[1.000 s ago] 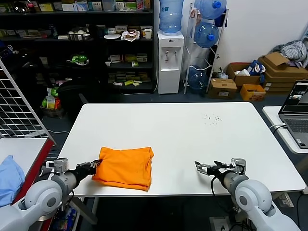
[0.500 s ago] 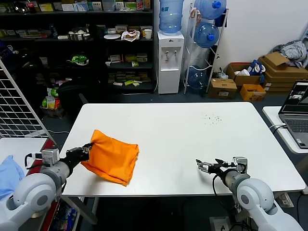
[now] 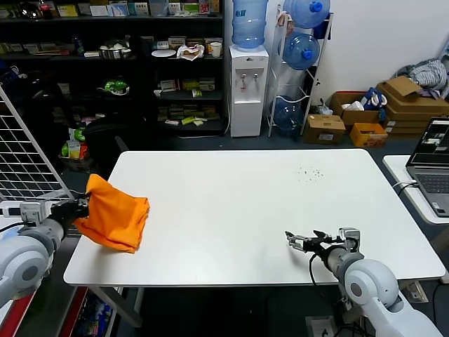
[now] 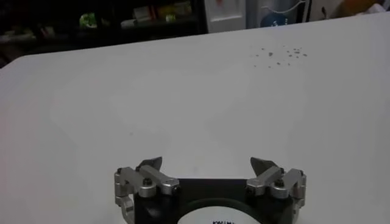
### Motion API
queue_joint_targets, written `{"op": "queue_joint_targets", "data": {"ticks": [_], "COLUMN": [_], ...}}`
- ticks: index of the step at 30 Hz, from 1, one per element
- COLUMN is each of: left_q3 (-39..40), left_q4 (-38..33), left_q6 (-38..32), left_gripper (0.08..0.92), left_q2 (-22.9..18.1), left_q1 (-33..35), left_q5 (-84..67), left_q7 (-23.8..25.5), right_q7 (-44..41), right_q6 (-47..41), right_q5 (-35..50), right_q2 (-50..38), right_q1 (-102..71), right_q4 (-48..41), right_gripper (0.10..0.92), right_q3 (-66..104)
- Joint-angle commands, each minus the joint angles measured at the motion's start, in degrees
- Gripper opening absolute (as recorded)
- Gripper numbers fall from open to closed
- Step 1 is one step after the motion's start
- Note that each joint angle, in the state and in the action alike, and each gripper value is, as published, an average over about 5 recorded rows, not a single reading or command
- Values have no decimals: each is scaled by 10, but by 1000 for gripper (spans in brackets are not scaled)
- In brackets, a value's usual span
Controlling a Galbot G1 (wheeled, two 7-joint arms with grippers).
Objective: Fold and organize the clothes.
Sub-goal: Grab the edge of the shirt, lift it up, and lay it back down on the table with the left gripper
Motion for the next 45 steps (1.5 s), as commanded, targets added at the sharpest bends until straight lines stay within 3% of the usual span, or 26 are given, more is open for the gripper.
{"op": "queue_joint_targets", "data": {"ticks": [1, 5, 9, 14, 19, 23, 27, 34, 45], "left_q3": [-39, -20, 47, 282, 454, 506, 522, 532, 540], "left_q4": [17, -15, -101, -164, -50, 73, 166, 264, 290], "left_q6": [1, -1, -8, -32, -66, -85, -92, -96, -99], "left_gripper": [107, 107, 107, 107, 107, 107, 107, 107, 107], "left_q2": [28, 7, -51, -176, -356, -492, -580, -640, -656], "left_q1": [24, 10, -35, -202, -332, -378, -389, -392, -382], "left_q5": [-30, -48, -107, -111, -19, 44, 88, 142, 168], "left_q7": [-53, -76, -118, -153, -146, -126, -107, -87, -83], "right_q7": [0, 2, 10, 23, 39, 47, 50, 49, 49], "right_q6": [0, -1, -3, -9, -14, -17, -18, -14, -11], "right_q5": [-1, -3, -8, -13, -14, -15, -16, -8, 11], "right_q2": [0, 1, 7, 15, 30, 44, 51, 43, 20], "right_q1": [-2, -5, -4, -14, -21, -23, -30, -39, -55], "right_q4": [3, 4, 7, 17, 27, 32, 37, 45, 73], "right_gripper": [921, 921, 921, 921, 921, 921, 921, 921, 921], "right_q3": [1, 2, 2, 11, 22, 27, 36, 54, 78]}}
